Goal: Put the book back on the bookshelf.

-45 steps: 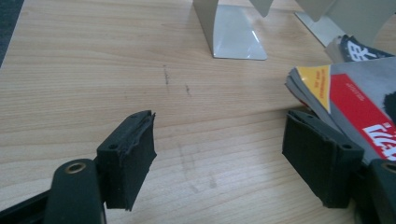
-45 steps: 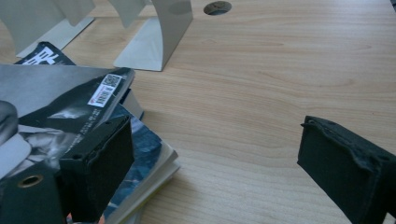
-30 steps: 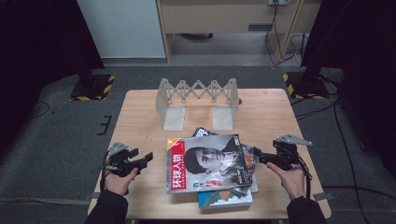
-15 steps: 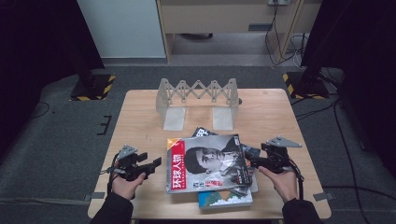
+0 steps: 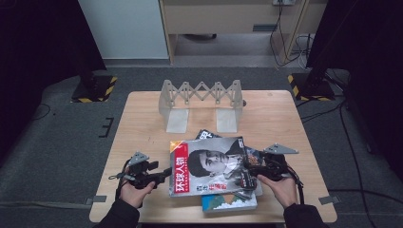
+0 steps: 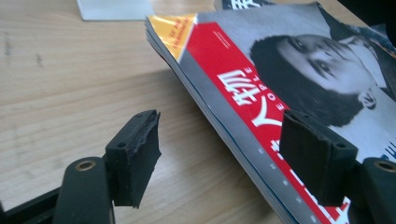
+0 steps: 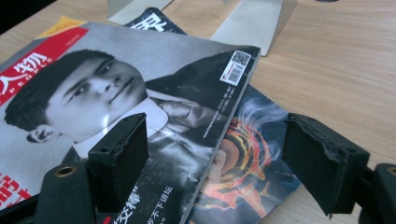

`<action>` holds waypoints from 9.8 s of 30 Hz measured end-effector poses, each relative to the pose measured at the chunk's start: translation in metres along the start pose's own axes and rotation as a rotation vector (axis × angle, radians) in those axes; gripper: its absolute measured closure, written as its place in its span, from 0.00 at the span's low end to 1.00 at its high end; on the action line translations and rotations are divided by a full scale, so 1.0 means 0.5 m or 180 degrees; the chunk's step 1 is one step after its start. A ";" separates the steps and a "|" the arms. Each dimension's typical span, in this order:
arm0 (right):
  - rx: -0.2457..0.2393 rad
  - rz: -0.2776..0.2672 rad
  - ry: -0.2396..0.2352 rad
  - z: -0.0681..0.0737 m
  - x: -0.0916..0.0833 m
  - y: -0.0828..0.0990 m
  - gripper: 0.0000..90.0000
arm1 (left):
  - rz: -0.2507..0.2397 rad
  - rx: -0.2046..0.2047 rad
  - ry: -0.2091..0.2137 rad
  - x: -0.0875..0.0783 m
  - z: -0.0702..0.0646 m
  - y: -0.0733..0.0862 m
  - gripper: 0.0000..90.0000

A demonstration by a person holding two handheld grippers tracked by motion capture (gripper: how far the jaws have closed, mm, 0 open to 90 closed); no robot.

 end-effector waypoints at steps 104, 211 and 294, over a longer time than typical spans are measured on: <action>0.0060 0.0090 -0.0329 0.029 0.040 0.023 0.16 | 0.0008 -0.0631 0.1051 0.037 -0.089 -0.089 0.94; 0.0062 0.0454 0.0825 -0.221 0.008 0.150 0.01 | -0.1590 -0.0786 0.0235 -0.276 0.062 -0.414 0.96; 0.0068 0.0454 0.0824 -0.220 0.009 0.150 0.01 | -0.0662 -0.0204 -0.1161 0.011 0.080 -0.481 0.96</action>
Point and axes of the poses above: each handheld gripper's, and its own axes: x roughly forward along the jaws, y roughly out of its underside, z roughly to its left, the point moved 5 cm from there along x, roughly forward along the jaws, and after that the axes turned 3 degrees about -x, right-handed, at the moved point
